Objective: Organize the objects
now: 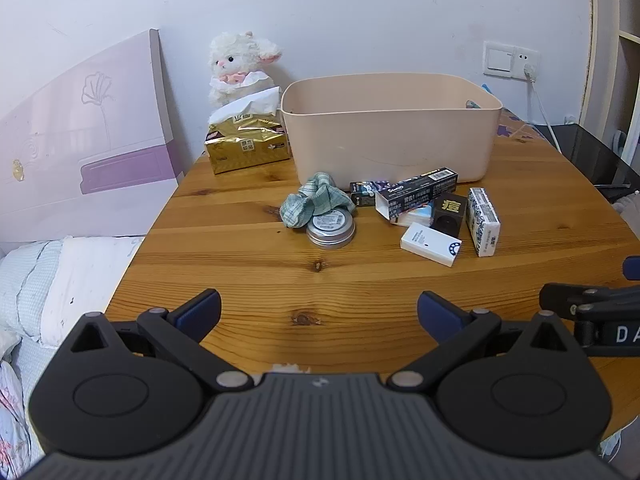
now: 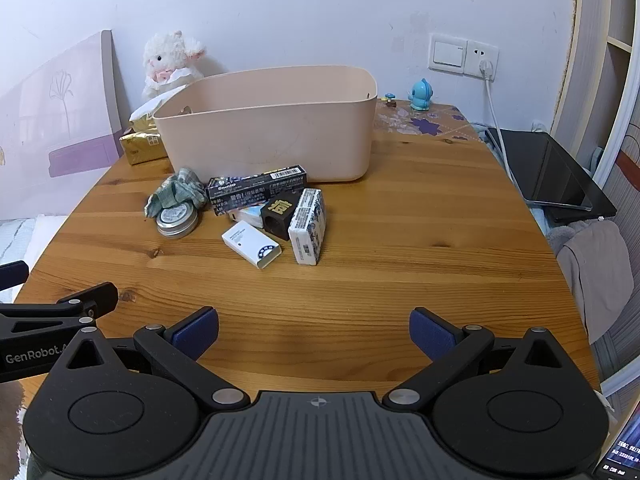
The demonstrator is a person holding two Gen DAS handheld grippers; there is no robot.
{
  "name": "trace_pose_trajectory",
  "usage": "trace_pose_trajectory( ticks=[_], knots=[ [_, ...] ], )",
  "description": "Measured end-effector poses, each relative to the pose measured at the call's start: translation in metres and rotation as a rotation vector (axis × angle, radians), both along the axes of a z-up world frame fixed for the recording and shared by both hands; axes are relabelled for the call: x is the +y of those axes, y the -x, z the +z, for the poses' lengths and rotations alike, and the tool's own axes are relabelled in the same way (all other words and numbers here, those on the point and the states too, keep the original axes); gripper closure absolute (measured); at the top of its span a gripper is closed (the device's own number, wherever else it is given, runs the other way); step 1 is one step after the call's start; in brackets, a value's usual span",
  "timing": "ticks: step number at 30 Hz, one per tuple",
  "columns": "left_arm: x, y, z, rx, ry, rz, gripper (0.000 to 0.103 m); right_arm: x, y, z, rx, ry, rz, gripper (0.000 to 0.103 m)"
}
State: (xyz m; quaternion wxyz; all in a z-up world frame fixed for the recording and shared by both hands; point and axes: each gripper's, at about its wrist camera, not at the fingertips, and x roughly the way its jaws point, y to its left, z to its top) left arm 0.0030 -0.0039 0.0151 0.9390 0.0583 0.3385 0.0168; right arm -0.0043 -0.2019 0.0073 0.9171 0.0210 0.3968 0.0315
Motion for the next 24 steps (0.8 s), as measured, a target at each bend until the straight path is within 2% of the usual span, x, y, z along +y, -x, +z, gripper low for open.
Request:
trace_pose_trajectory(
  ticks=[24],
  knots=[
    [0.0009, -0.0014, 0.0021, -0.008, 0.006, -0.004, 0.0, 0.0023, -0.0016, -0.001, -0.006, 0.013, -0.002, 0.0]
  ],
)
